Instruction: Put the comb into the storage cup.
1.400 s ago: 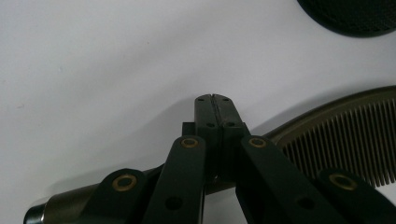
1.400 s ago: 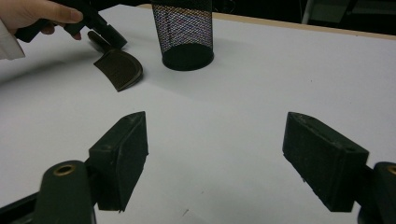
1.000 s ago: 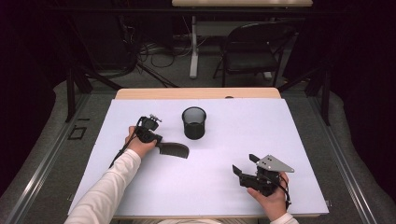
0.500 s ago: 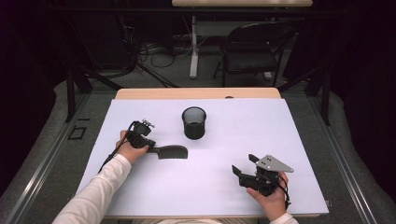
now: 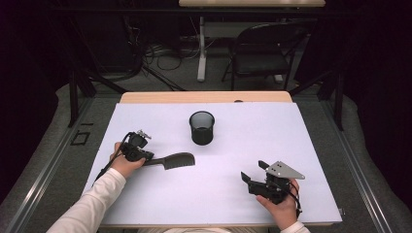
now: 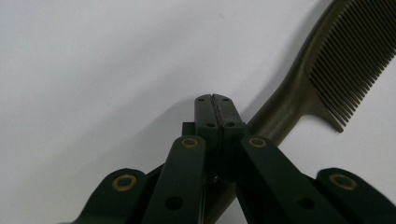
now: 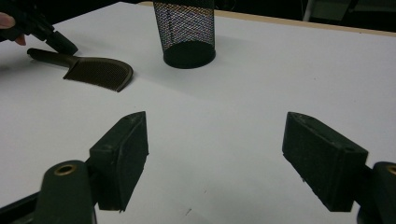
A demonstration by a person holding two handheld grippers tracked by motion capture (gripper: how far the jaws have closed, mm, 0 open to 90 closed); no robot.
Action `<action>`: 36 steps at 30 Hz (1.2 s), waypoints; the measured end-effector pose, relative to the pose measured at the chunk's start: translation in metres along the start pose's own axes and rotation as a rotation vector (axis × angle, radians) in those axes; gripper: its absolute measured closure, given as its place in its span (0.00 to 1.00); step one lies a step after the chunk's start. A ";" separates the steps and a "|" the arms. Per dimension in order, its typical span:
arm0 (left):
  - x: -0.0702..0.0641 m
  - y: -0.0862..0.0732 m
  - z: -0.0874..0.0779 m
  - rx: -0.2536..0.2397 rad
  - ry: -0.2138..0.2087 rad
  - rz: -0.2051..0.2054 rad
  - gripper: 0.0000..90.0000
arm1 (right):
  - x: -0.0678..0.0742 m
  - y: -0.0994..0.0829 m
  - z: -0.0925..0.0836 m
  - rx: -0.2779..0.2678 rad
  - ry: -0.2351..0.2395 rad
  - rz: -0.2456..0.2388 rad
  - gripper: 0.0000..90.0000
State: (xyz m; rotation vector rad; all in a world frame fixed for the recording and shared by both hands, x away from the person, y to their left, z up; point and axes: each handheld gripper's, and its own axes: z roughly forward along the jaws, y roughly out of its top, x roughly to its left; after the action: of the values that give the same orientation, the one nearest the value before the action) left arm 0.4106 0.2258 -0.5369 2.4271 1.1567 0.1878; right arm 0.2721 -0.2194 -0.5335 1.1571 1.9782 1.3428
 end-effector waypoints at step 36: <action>-0.036 -0.049 -0.018 -0.041 -0.095 0.010 1.00 | 0.002 0.000 0.000 0.000 0.003 -0.005 0.25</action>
State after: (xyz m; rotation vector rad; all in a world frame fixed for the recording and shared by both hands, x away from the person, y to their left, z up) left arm 0.3473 0.2315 -0.5403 2.3791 1.0891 0.0968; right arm 0.2712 -0.2181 -0.5336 1.1499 1.9820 1.3426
